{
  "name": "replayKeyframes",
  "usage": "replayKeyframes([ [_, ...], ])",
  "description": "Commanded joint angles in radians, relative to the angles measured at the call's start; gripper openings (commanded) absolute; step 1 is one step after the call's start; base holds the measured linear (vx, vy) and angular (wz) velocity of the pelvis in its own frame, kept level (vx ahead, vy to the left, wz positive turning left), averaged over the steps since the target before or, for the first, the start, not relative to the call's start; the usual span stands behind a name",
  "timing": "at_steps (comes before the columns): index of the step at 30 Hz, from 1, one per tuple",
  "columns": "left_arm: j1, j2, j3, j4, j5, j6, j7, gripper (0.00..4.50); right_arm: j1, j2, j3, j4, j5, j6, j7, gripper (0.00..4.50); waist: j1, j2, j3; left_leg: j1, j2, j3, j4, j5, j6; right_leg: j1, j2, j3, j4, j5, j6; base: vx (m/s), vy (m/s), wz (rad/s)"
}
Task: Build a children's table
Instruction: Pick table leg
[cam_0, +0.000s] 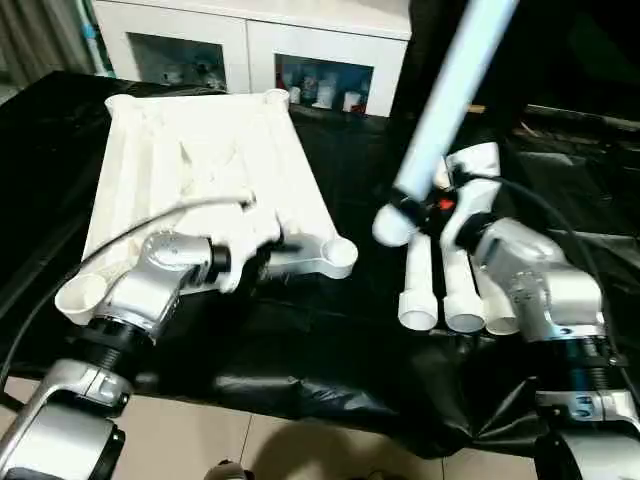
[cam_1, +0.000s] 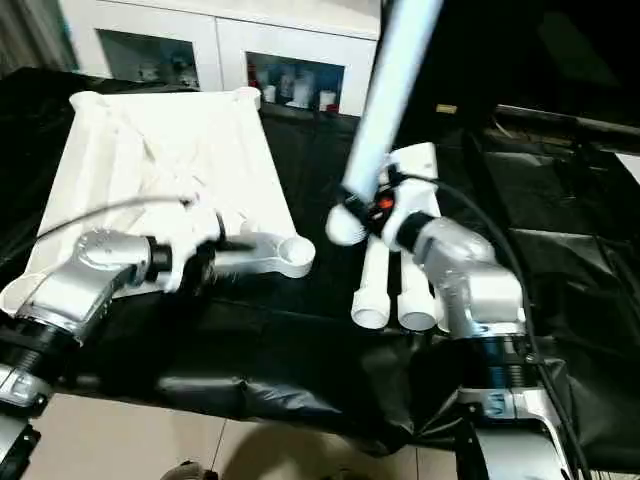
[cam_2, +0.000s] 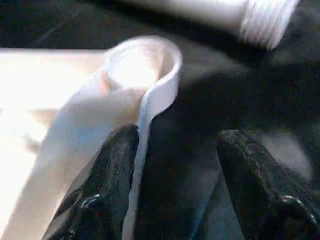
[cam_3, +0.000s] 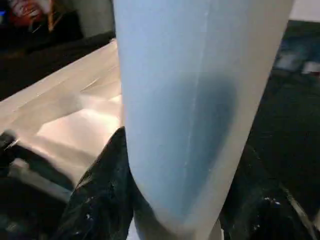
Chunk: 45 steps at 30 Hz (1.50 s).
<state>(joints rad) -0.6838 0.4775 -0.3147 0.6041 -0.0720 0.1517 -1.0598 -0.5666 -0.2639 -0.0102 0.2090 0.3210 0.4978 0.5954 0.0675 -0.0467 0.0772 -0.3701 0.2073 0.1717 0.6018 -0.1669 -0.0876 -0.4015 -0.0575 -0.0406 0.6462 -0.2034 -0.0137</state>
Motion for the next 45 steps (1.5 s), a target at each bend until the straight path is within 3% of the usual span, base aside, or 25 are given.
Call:
replayKeyframes([
  [1, -0.032, 0.002, -0.009, 0.03, 0.025, -0.014, 0.019, 2.86, 0.007, -0.011, -0.001, -0.022, -0.002, 0.004, 0.001, 1.86, 0.003, 0.02, -0.088, 0.016, 0.011, 0.001, -0.064, -0.151, -0.037, 0.059, -0.062, 0.043, -0.072, -0.042, -0.198, 0.0, 0.0, 0.0],
  [3, -0.069, -0.006, -0.011, 0.097, 0.049, -0.025, 0.046, 2.86, 0.014, -0.011, 0.0, -0.039, 0.0, 0.012, -0.001, 1.86, 0.006, 0.023, -0.089, 0.015, 0.011, 0.0, -0.064, -0.146, -0.034, 0.061, -0.063, 0.044, -0.069, -0.018, -0.207, 0.0, 0.0, 0.0],
  [7, -0.088, -0.01, -0.011, 0.131, 0.057, -0.011, 0.047, 2.86, 0.014, -0.014, 0.001, -0.042, 0.001, 0.017, 0.003, 1.86, 0.012, 0.018, -0.09, 0.015, 0.012, 0.001, -0.063, -0.138, -0.031, 0.063, -0.064, 0.044, -0.067, 0.002, -0.221, 0.0, 0.0, 0.0],
  [13, -0.122, -0.026, -0.009, 0.208, 0.075, -0.04, 0.013, 2.86, -0.002, -0.021, 0.008, -0.019, -0.005, 0.014, 0.013, 1.86, 0.015, 0.015, -0.086, 0.017, 0.013, 0.001, -0.065, -0.153, -0.029, 0.06, -0.066, 0.044, -0.072, -0.03, -0.219, 0.0, 0.0, 0.0],
  [23, -0.161, -0.043, -0.023, 0.319, 0.124, -0.091, 0.031, 2.06, -0.009, -0.026, 0.008, -0.025, -0.004, 0.023, 0.015, 1.86, 0.018, 0.015, -0.085, 0.015, 0.013, 0.0, -0.064, -0.137, -0.02, 0.062, -0.067, 0.044, -0.07, 0.002, -0.223, 0.0, 0.0, 0.0],
  [45, -0.198, -0.062, -0.05, 0.46, 0.206, -0.157, -0.003, 0.32, -0.022, -0.029, -0.007, -0.031, 0.009, 0.034, 0.017, 1.86, 0.017, 0.02, -0.085, 0.019, 0.015, -0.002, -0.067, -0.194, -0.034, 0.06, -0.07, 0.044, -0.083, -0.095, -0.217, 0.0, 0.0, 0.0],
])
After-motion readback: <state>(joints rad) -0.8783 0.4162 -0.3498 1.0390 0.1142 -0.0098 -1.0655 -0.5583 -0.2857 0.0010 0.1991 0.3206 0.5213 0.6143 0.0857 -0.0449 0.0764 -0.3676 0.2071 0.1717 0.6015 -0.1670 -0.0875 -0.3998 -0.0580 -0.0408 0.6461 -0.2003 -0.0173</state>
